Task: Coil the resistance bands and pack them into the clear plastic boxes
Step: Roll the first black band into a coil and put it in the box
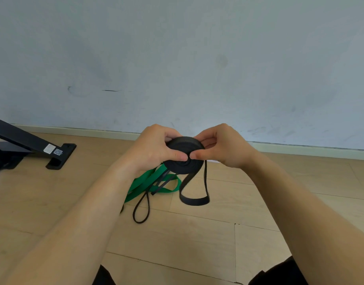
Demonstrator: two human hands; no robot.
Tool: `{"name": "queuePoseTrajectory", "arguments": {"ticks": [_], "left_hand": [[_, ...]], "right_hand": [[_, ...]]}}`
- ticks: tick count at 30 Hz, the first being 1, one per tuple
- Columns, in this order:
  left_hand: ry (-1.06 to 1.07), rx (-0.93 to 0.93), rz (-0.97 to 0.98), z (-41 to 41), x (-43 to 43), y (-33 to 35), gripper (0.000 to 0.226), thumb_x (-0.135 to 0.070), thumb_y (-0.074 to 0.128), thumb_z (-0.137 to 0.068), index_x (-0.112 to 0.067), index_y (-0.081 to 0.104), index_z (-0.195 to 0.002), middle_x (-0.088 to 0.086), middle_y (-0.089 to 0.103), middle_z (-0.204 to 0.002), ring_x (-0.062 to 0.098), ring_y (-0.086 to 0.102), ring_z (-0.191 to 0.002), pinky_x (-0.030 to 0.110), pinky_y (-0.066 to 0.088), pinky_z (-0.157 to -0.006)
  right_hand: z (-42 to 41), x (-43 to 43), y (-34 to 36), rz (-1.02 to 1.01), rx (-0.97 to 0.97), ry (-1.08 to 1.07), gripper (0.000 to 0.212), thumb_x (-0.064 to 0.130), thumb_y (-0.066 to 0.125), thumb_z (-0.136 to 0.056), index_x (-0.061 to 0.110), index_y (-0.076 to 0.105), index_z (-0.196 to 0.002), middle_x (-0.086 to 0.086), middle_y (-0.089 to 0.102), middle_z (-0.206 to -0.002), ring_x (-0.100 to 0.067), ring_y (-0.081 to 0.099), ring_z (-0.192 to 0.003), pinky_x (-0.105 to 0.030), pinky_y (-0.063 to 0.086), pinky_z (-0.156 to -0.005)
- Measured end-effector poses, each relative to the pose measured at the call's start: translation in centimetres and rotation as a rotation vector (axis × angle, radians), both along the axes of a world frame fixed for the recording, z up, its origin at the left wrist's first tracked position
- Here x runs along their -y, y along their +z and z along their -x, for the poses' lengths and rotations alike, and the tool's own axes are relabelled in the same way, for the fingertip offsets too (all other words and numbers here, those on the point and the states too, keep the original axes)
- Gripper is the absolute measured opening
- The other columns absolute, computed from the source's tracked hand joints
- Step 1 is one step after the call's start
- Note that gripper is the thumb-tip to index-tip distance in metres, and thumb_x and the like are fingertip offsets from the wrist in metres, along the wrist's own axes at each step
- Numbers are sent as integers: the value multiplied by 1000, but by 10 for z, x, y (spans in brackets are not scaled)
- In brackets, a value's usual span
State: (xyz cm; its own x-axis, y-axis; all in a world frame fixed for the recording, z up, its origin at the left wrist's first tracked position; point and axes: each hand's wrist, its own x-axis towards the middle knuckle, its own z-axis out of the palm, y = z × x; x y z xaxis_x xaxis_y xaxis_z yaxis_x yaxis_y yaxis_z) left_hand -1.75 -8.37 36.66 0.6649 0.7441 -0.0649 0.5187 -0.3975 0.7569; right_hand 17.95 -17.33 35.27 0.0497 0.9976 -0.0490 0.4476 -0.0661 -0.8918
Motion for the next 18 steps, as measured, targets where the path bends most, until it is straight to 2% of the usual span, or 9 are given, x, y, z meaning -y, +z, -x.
{"name": "queuePoseTrajectory", "arguments": {"ticks": [3,5,8,12,15,18], "left_hand": [[69,160,81,1,0,-1,31,-11,89,-73,-20,76,-99,-10,79,-85,6,74,-82,17,56,-67],[109,253,120,0,1,-3,31,-9,88,-74,-18,76,-100,-9,79,-87,8,75,-83,17,57,-67],[180,378,210,-2,1,-6,31,-8,87,-72,-17,75,-99,-4,79,-89,12,76,-84,22,59,-70],[249,539,443,-6,5,-15,41,-20,83,-62,-13,72,-101,3,79,-94,21,76,-90,38,61,-80],[225,511,462,-8,6,-18,40,-18,83,-67,-12,71,-104,5,79,-98,24,75,-95,44,61,-87],[82,247,261,-4,2,-10,30,-14,85,-77,-19,70,-102,1,78,-95,19,75,-92,40,62,-85]], "right_hand": [[-2,2,-4,-24,-100,-34,25,12,84,-80,9,77,-103,-2,80,-90,-18,77,-87,-41,60,-89],[-3,3,-6,-49,-182,-68,23,11,83,-81,8,77,-102,-5,80,-90,-21,77,-88,-41,60,-90],[-2,3,-8,-92,-307,-100,22,7,81,-82,5,75,-103,-9,79,-92,-23,77,-89,-38,61,-87],[1,3,-9,-127,-414,-120,26,4,78,-84,2,73,-109,-13,78,-96,-28,76,-92,-39,61,-86],[-4,2,-7,-105,-368,-120,24,5,79,-84,2,74,-107,-13,79,-93,-28,77,-89,-40,62,-85],[-9,2,-3,-53,-191,-64,21,8,82,-82,6,77,-102,-7,79,-87,-23,77,-84,-37,62,-84]]}}
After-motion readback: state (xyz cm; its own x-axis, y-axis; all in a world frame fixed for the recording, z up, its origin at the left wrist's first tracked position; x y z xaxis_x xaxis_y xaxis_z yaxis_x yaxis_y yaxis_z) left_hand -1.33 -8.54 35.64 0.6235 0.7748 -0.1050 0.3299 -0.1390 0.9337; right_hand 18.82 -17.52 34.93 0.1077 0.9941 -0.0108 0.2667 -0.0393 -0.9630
